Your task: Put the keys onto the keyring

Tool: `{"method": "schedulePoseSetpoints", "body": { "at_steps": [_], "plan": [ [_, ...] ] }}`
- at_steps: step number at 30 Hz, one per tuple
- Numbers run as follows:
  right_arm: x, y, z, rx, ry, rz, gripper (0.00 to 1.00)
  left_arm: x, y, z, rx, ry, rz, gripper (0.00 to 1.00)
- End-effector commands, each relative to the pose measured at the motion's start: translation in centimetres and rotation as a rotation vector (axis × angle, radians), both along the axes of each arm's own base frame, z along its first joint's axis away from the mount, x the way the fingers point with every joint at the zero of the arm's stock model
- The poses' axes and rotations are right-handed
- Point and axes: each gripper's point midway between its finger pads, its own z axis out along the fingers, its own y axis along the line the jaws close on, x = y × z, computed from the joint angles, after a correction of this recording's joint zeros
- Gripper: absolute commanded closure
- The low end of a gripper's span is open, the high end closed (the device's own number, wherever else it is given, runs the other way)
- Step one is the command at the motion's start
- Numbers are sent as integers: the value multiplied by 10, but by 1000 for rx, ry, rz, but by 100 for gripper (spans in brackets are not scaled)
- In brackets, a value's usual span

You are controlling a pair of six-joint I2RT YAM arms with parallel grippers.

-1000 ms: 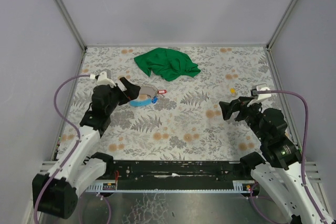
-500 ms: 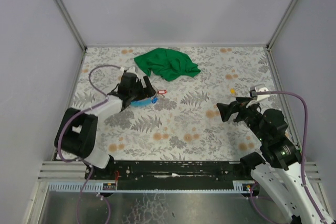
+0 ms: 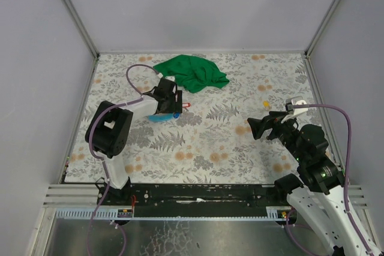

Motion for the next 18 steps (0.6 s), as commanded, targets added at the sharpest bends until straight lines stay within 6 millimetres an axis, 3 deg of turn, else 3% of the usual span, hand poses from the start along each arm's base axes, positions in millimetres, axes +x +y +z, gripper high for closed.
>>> {"method": "schedulePoseSetpoints", "body": {
  "at_steps": [1, 9, 18],
  "plan": [
    [-2, 6, 12, 30, -41, 31, 1, -8, 6, -8, 94, 54, -43, 27],
    [-4, 7, 10, 33, -35, 37, 1, -27, -10, -22, 140, 132, -130, 49],
    [-2, 8, 10, 33, -30, 42, 1, -75, -48, -21, 132, 172, -267, 71]
  ]
}}
